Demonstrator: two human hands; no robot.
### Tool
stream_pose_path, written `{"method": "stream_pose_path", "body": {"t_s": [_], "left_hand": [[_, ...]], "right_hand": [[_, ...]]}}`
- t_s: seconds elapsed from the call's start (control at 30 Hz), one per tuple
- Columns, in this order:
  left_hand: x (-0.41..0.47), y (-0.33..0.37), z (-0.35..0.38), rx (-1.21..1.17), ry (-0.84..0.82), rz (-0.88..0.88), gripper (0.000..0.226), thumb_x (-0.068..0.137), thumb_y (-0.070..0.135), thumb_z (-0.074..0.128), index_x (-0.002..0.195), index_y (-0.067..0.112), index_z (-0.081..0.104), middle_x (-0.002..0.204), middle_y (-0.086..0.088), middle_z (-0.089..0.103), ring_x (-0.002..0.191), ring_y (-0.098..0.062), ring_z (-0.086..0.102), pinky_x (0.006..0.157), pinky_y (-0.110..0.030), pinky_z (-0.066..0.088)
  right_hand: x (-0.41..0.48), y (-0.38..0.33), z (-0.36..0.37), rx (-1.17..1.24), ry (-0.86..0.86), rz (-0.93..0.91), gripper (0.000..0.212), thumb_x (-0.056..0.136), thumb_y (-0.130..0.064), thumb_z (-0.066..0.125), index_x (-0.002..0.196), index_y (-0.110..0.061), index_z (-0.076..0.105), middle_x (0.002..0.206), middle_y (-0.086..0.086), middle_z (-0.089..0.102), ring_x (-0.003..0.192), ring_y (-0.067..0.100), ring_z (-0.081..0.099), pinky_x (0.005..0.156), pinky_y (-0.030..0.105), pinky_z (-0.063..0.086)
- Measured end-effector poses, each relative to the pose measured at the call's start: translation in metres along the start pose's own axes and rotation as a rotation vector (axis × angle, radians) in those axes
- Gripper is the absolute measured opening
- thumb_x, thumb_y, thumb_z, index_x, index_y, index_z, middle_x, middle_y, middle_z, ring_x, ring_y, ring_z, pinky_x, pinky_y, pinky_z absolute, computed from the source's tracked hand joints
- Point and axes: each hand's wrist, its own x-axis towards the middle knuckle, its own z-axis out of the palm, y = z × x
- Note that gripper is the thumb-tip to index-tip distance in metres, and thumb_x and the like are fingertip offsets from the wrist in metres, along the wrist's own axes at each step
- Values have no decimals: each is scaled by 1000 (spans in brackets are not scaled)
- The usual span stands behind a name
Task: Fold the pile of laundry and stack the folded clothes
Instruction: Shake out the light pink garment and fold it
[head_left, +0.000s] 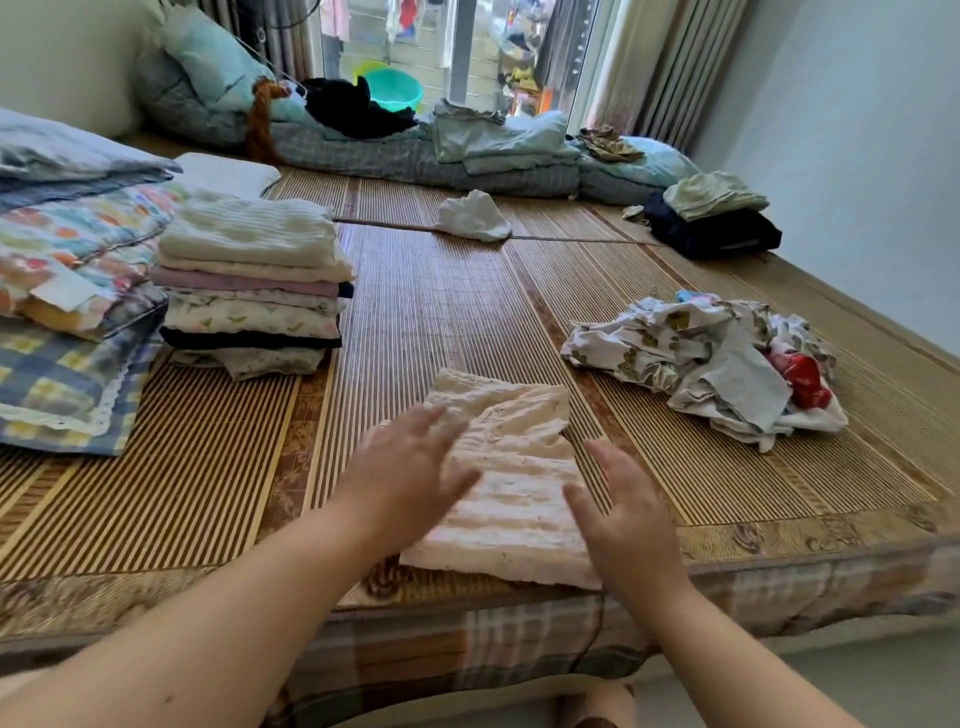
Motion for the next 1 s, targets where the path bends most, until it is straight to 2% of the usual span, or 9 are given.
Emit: {"method": "stream_pose_path", "body": {"t_s": [0.1,0.17,0.4,0.53,0.6,0.67,0.77,0.9,1.0], "left_hand": [[-9,5,10,187,-383,186,90,78,78,43,147,47,-6,152,21,-18,141,-7,-20,117,-50,-8],[-11,-4,17,243,-522,162,100,74,77,52,146,47,-12,151,20,-23,141,-7,-23,116,-49,-10],[-14,-21,22,185,-481,144,68,93,36,46,149,43,7,159,18,1,145,-2,-4,121,-39,4],[-35,-16,14,157,-405,142,52,93,20,42,141,40,42,149,20,36,138,-3,34,116,-31,29],[-46,-12,4,155,-422,129,33,93,26,45,120,36,61,124,15,63,112,-7,59,97,-30,49],[-58,-7,-8,31,-465,40,16,92,27,51,97,31,65,93,13,68,85,-7,63,82,-28,55],[-63,-1,-30,-354,-489,-126,15,91,24,56,79,23,65,74,8,64,67,-9,59,71,-29,53],[-39,-4,-43,-694,-227,-249,16,88,16,59,95,26,70,89,5,73,79,-10,69,76,-30,57],[-9,-8,-35,-741,2,-383,32,91,18,60,122,25,60,104,4,68,86,-11,67,62,-21,53]], "right_hand": [[-9,11,-1,-260,-454,-219,86,71,-79,51,143,-48,16,150,-31,7,141,-8,6,118,31,7],[-3,24,1,-504,-665,-215,100,71,-72,60,150,-43,4,151,-29,-7,141,-6,-7,119,37,-4],[14,33,-9,-575,-852,-241,72,94,-38,54,152,-36,11,151,-23,-5,136,-4,-15,119,34,0],[9,29,-25,-366,-827,-182,43,101,-28,46,142,-38,41,149,-25,22,135,-10,7,112,13,6],[1,25,-32,-122,-811,11,28,97,-32,52,121,-38,65,132,-31,41,125,-15,32,108,13,25],[-7,21,-36,91,-787,61,17,90,-32,57,90,-31,74,100,-22,65,93,-5,58,87,23,44],[-5,7,-44,286,-756,53,15,81,-29,57,70,-23,64,68,-8,57,64,10,51,62,23,41],[25,-12,-44,549,-552,169,25,81,-29,61,89,-6,66,83,5,67,73,20,61,66,30,51],[56,-14,-23,469,-331,320,27,93,-34,57,110,-14,64,111,9,66,93,23,64,82,42,56]]}}
